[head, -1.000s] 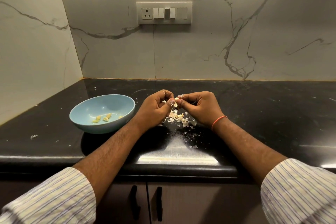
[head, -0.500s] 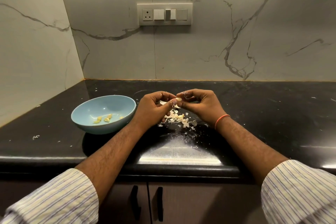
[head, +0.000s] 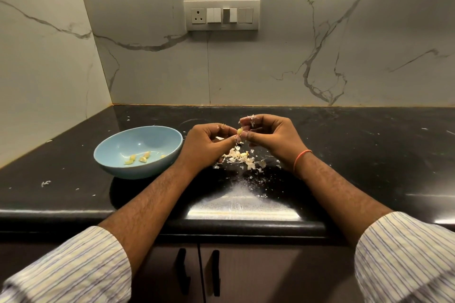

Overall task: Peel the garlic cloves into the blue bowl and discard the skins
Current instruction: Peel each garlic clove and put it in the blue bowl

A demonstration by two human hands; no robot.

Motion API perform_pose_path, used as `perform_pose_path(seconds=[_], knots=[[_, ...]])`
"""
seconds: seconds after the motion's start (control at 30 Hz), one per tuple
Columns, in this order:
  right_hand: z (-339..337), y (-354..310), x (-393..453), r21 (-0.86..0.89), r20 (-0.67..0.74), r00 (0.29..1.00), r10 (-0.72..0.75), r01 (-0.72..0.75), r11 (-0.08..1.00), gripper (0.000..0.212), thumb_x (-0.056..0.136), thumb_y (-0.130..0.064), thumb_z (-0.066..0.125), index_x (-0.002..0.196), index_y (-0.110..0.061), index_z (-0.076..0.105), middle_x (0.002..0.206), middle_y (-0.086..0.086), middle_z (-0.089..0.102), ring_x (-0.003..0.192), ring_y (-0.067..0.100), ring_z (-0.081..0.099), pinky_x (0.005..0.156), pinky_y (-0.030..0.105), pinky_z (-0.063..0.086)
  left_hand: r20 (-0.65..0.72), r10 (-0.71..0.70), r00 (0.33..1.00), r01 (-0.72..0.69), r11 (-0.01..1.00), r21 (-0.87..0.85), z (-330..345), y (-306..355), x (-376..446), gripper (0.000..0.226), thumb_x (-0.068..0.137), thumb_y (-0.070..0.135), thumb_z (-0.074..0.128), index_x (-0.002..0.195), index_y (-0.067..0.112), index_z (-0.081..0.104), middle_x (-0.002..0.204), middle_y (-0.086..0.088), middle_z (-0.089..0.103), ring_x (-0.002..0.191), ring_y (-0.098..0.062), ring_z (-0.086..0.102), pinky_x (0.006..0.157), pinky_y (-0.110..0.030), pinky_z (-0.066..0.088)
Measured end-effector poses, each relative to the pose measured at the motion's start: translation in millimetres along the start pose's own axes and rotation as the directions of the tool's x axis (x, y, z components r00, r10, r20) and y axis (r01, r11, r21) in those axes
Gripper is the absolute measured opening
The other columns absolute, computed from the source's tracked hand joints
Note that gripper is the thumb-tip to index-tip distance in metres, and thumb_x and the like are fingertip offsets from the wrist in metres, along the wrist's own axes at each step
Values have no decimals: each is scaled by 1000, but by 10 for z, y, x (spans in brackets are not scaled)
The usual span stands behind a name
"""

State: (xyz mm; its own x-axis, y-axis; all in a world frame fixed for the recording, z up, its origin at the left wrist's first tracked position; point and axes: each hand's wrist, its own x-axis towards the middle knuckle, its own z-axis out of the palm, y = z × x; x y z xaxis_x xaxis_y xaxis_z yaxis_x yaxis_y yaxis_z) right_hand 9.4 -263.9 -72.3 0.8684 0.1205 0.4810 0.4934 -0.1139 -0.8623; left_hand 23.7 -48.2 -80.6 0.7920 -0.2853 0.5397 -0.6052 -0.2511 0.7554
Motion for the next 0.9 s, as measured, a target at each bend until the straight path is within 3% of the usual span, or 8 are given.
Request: perform_pose_path(seconds=[0.13, 0.3, 0.4, 0.6, 0.9], knots=[[11, 8, 8, -56, -1, 999, -45, 45, 997, 36, 84, -1, 84, 119, -3, 75, 105, 10, 80, 95, 19, 78, 82, 28, 61, -24, -26, 999, 27, 1000, 13, -6, -1, -7, 14, 92, 31, 81, 103, 23, 83, 77, 2, 79, 68, -30, 75, 65, -42, 64], [22, 24, 7, -179, 14, 992, -128, 129, 975, 35, 81, -6, 87, 115, -7, 77, 107, 6, 80, 97, 18, 79, 86, 33, 64, -32, -45, 998, 46, 999, 26, -5, -13, 2, 12, 92, 28, 82, 102, 22, 84, 77, 6, 80, 65, -9, 73, 63, -32, 61], [50, 44, 4, -210, -4, 988, -157, 153, 966, 33, 79, -9, 90, 111, -7, 79, 103, 5, 81, 96, 20, 79, 88, 39, 65, -48, -80, 996, 80, 997, 3, 3, -31, 8, 8, 89, 28, 85, 97, 27, 85, 78, 4, 80, 70, -14, 75, 66, -40, 64], [66, 48, -2, -240, -14, 985, -172, 164, 957, 32, 79, -11, 91, 108, -8, 80, 99, 4, 81, 91, 19, 80, 85, 41, 66, -41, -65, 997, 66, 998, 14, -12, -22, 9, 6, 89, 26, 84, 94, 28, 83, 80, 6, 80, 74, -16, 77, 69, -38, 63], [68, 32, -6, -213, -5, 986, -166, 161, 964, 32, 82, -11, 89, 112, -8, 79, 101, 4, 81, 92, 22, 79, 85, 43, 66, -45, -46, 998, 47, 999, 20, -12, 2, 12, 10, 95, 19, 76, 92, 27, 81, 72, 4, 77, 59, -11, 70, 61, -31, 60]])
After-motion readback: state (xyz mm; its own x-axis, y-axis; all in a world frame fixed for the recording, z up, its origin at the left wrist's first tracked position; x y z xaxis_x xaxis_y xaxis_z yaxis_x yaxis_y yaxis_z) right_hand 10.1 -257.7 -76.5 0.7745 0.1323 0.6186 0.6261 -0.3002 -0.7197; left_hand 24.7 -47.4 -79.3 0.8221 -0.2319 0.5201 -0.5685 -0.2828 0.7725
